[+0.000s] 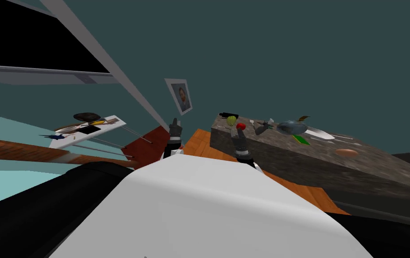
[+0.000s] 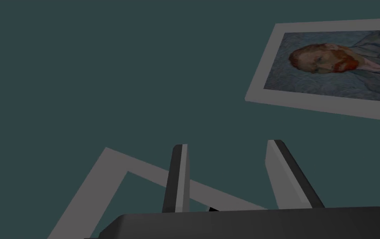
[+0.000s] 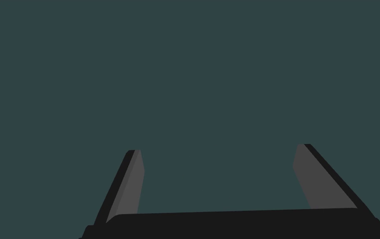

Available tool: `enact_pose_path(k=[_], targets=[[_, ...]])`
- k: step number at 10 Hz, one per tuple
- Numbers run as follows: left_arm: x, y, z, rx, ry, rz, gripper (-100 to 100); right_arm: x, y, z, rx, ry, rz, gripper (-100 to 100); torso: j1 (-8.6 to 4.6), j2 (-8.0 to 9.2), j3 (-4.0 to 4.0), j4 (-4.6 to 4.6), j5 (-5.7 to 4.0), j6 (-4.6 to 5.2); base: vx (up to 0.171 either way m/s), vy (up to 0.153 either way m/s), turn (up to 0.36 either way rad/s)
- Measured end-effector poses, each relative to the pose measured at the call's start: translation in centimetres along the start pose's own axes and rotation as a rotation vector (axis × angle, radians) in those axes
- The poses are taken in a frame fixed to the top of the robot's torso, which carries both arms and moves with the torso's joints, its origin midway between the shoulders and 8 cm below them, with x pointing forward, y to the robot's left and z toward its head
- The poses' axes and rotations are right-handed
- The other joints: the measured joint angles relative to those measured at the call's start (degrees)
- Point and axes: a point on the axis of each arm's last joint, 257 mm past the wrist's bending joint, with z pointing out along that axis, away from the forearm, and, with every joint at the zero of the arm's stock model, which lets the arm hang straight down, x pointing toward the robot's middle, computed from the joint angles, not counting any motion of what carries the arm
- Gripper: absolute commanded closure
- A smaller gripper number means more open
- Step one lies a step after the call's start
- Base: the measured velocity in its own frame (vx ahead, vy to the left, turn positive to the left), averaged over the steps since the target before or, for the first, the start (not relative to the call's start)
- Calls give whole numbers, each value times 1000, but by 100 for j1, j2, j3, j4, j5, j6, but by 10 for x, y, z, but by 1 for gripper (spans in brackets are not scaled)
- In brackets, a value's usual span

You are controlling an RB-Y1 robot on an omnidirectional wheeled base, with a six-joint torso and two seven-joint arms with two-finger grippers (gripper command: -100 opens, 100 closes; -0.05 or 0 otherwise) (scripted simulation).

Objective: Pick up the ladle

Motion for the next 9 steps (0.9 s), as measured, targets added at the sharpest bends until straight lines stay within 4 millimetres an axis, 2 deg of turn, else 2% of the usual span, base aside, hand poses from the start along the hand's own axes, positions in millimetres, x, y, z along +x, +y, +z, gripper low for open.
enact_pose_path(k=[3,9], targets=[[0,0,0,0,0,0,0,28,-27,-14,54,110,-25,-100,2,-21,-12,-5,1,-5,-77,38,149],[0,0,0,0,0,0,0,63,-81,-72,166,326,-79,-100,2,-31,-18,-7,1,-3,-67,48,180]])
